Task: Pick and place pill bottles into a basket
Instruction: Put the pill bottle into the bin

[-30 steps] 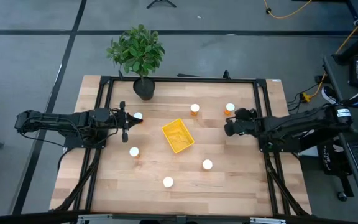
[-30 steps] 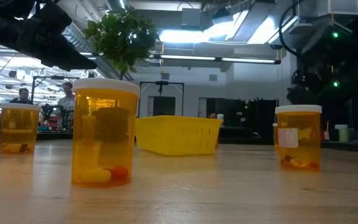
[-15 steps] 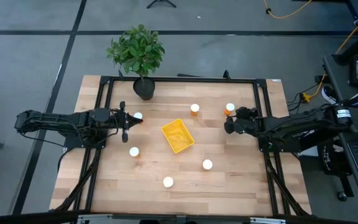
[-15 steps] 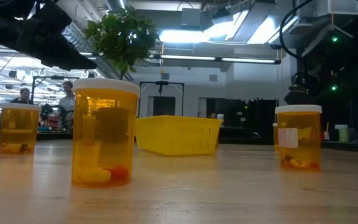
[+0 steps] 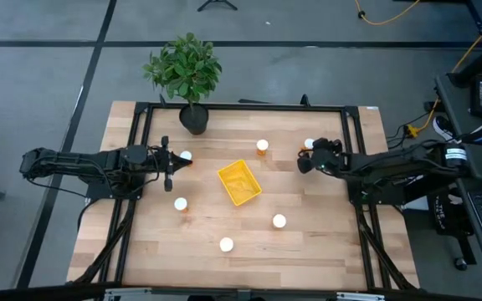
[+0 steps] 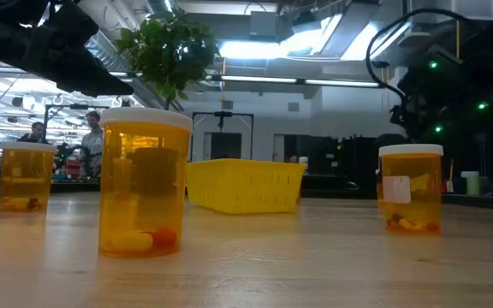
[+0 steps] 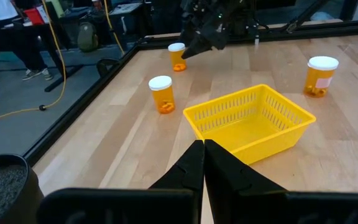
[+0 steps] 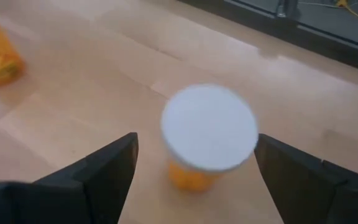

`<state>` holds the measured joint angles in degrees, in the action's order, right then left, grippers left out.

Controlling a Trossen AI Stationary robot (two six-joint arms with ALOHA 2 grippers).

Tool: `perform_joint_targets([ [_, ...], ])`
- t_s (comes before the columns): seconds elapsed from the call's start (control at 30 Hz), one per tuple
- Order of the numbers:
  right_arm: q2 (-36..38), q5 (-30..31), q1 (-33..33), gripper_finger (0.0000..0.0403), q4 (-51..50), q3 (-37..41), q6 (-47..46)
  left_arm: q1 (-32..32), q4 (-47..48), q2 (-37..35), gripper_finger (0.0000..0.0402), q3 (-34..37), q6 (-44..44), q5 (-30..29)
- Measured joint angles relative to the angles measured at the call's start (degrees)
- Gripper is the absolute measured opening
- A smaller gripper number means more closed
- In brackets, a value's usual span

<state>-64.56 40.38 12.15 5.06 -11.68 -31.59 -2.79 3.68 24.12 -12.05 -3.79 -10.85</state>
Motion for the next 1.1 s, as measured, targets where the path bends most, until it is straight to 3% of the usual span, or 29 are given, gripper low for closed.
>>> perform_joint_targets([
  [0.37,-0.85,-2.76,3.41,0.0321,3.41,0.00,3.60,-0.01,0.00,0.00,0.0008,0.00,0.00,-2.17],
  [0.77,-0.85,-4.11,3.82,0.0239,3.38,0.00,3.84,0.00,0.00,0.00,0.0008,0.00,0.00,-2.36],
  [1.1,-0.85,-4.15,3.82,0.0220,4.28,-0.02,5.15,-0.01,0.00,0.00,0.0006,0.00,0.00,-2.36],
])
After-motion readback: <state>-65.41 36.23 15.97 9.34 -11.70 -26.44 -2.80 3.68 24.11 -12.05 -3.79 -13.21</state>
